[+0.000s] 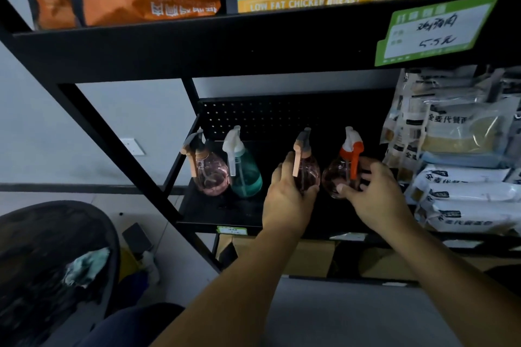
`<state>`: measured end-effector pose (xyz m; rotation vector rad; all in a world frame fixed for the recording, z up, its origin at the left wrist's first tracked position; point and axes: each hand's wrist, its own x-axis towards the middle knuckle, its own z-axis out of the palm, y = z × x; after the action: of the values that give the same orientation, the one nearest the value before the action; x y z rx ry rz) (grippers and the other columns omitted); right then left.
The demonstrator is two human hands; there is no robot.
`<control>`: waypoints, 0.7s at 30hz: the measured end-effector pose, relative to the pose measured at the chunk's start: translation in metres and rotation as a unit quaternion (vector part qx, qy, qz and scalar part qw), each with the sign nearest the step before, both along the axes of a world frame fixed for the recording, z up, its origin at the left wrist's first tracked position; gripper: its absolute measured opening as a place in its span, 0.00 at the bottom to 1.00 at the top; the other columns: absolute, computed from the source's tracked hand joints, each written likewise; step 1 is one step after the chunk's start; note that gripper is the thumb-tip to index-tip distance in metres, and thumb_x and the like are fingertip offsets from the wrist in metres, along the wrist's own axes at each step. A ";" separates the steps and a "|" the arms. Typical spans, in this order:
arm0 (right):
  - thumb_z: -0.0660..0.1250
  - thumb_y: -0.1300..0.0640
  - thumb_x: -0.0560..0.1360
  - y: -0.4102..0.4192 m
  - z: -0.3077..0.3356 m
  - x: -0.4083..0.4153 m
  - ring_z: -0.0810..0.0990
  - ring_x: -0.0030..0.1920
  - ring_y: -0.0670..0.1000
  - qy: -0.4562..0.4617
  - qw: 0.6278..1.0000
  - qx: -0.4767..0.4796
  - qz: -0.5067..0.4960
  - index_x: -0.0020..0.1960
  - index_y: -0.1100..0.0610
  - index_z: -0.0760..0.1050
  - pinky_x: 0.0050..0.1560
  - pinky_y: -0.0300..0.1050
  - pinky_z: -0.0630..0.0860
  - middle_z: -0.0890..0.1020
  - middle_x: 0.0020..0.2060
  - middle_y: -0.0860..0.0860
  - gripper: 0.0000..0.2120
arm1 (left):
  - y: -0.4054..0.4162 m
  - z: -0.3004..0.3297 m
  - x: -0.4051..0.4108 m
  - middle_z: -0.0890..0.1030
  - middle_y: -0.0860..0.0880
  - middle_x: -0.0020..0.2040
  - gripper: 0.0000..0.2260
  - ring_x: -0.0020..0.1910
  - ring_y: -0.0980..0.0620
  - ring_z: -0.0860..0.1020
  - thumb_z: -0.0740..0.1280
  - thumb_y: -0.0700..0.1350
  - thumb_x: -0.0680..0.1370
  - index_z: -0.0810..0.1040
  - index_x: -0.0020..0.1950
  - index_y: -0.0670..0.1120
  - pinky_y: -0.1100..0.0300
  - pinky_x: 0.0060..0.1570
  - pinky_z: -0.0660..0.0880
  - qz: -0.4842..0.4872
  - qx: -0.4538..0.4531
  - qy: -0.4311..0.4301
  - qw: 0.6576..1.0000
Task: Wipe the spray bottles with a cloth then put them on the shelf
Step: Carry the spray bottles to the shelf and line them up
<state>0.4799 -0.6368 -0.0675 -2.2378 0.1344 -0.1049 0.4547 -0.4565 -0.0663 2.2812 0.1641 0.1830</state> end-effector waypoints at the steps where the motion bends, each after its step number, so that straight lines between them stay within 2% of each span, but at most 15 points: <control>1: 0.78 0.53 0.74 0.000 -0.001 0.001 0.79 0.64 0.58 0.000 1.000 0.000 0.000 0.72 0.57 0.69 0.64 0.58 0.77 0.75 0.67 0.56 0.31 | 0.000 -0.001 0.001 0.68 0.49 0.78 0.36 0.71 0.46 0.75 0.72 0.51 0.81 0.56 0.84 0.57 0.51 0.65 0.77 0.004 -0.007 -0.002 1.000; 4: 0.77 0.54 0.75 0.001 0.000 0.004 0.80 0.62 0.57 0.002 1.000 0.010 -0.004 0.70 0.58 0.70 0.62 0.54 0.78 0.76 0.66 0.56 0.28 | 0.000 -0.004 0.002 0.71 0.48 0.74 0.32 0.66 0.46 0.78 0.72 0.48 0.82 0.60 0.82 0.55 0.53 0.60 0.78 0.015 -0.020 -0.011 1.000; 8: 0.77 0.55 0.75 0.003 0.000 0.005 0.81 0.61 0.57 0.001 1.000 0.016 -0.003 0.69 0.58 0.71 0.60 0.52 0.78 0.77 0.65 0.57 0.27 | -0.003 -0.007 0.001 0.72 0.48 0.70 0.31 0.65 0.45 0.78 0.71 0.48 0.82 0.60 0.81 0.55 0.49 0.62 0.79 0.032 -0.024 -0.025 0.999; 15: 0.78 0.55 0.74 0.012 -0.002 0.006 0.82 0.61 0.56 -0.004 1.000 0.020 0.012 0.69 0.57 0.71 0.62 0.55 0.79 0.78 0.64 0.56 0.28 | -0.002 -0.008 -0.005 0.72 0.49 0.73 0.31 0.68 0.45 0.77 0.71 0.49 0.82 0.60 0.81 0.56 0.46 0.62 0.80 0.072 -0.013 -0.037 0.997; 21: 0.78 0.53 0.74 0.024 -0.004 0.008 0.81 0.60 0.56 0.000 1.000 0.014 0.019 0.69 0.56 0.72 0.62 0.56 0.79 0.77 0.63 0.55 0.27 | 0.009 -0.006 -0.008 0.71 0.49 0.76 0.33 0.73 0.47 0.73 0.71 0.52 0.82 0.59 0.83 0.52 0.48 0.65 0.79 0.086 0.062 -0.037 0.994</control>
<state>0.4881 -0.6130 -0.0716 -2.2120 0.0916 -0.0822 0.4465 -0.4477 -0.0726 2.3794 0.3197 0.3761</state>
